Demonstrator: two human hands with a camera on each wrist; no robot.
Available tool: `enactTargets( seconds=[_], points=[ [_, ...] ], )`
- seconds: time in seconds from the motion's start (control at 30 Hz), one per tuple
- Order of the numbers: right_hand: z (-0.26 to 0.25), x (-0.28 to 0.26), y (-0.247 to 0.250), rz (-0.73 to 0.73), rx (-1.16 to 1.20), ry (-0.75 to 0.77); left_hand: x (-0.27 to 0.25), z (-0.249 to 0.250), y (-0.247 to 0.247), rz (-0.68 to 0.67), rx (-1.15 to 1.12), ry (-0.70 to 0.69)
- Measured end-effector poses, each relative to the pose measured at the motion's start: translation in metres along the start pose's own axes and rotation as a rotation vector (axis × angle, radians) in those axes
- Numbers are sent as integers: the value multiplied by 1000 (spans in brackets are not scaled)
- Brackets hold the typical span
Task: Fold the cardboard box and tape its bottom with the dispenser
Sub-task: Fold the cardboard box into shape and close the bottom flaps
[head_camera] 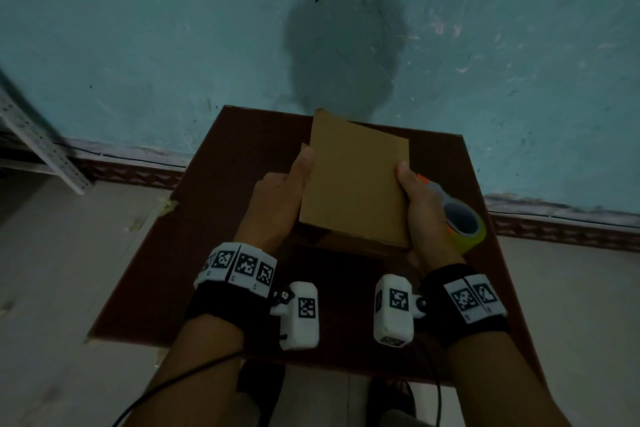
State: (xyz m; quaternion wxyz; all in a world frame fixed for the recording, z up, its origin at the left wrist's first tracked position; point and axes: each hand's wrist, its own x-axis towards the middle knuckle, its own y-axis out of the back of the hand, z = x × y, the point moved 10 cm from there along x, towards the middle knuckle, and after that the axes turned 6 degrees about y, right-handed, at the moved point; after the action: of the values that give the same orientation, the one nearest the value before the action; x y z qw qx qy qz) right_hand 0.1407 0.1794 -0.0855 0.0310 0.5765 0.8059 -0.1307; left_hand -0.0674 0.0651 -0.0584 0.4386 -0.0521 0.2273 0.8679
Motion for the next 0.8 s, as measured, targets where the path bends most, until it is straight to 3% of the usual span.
enactTargets(
  seconds=[0.37, 0.53, 0.7, 0.8],
  points=[
    [-8, 4, -2, 24, -120, 101, -9, 14, -15, 116, 150, -320],
    [-10, 7, -1, 17, -246, 118, -2, -7, -38, -82, 14, -72],
    [-8, 2, -13, -70, -610, 137, 9, -56, -61, -188, -231, 291],
    [-2, 1, -20, -92, -785, 120, 16, -66, -67, -204, -71, 301]
  ],
)
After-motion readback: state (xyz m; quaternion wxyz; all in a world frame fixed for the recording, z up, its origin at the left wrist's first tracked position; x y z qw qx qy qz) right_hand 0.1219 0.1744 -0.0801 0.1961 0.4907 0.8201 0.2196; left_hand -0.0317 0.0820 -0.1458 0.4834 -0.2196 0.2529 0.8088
